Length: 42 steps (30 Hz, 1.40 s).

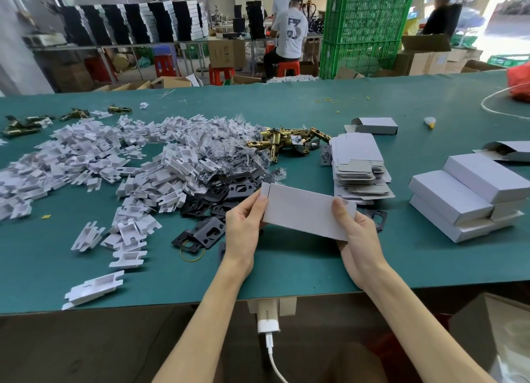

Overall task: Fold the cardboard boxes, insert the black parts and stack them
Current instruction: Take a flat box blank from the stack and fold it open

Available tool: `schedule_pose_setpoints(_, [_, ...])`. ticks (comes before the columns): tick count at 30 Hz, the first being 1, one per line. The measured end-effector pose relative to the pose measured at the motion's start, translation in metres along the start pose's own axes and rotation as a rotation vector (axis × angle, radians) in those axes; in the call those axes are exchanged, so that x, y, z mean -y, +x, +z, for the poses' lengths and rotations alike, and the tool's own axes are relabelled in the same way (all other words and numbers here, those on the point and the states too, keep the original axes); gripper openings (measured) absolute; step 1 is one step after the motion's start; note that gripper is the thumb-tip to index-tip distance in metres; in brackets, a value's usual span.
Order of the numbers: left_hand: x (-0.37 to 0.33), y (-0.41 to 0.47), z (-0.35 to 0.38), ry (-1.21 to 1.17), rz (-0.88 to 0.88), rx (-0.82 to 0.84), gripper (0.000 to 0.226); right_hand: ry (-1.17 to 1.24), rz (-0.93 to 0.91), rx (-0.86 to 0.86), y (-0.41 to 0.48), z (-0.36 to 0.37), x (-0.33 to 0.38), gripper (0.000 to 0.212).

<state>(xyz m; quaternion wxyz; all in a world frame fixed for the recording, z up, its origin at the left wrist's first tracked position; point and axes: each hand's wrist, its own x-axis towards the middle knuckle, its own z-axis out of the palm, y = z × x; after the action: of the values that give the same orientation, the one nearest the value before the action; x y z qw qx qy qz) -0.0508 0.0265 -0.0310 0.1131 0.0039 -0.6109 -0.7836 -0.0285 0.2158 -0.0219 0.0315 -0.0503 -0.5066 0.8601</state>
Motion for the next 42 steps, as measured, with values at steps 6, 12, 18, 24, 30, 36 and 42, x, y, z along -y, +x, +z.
schedule_pose_setpoints(6, [0.005,0.0,-0.002,0.04,0.041,0.019,0.024,0.027,0.004,-0.015,0.0,0.0,0.001,0.028])
schedule_pose_setpoints(12, [0.006,0.002,-0.002,0.025,0.048,-0.008,0.028,0.004,0.011,-0.013,0.001,0.0,0.0,0.031])
schedule_pose_setpoints(18, [0.005,0.004,-0.004,-0.058,0.017,-0.011,0.028,-0.014,-0.01,0.017,-0.001,0.0,0.0,0.028])
schedule_pose_setpoints(24, [0.005,0.004,-0.004,-0.065,-0.005,-0.06,0.019,-0.009,-0.009,0.028,-0.002,0.0,0.001,0.026])
schedule_pose_setpoints(30, [0.008,0.006,-0.007,-0.078,0.022,-0.112,0.014,-0.018,0.004,0.058,-0.003,0.001,0.001,0.024])
schedule_pose_setpoints(36, [0.013,0.008,-0.007,-0.005,0.1,-0.142,0.014,-0.048,0.029,0.088,-0.003,0.002,0.002,0.034])
schedule_pose_setpoints(42, [0.014,0.008,-0.007,0.021,0.145,-0.137,0.013,-0.007,0.06,0.106,-0.002,0.0,0.004,0.035])
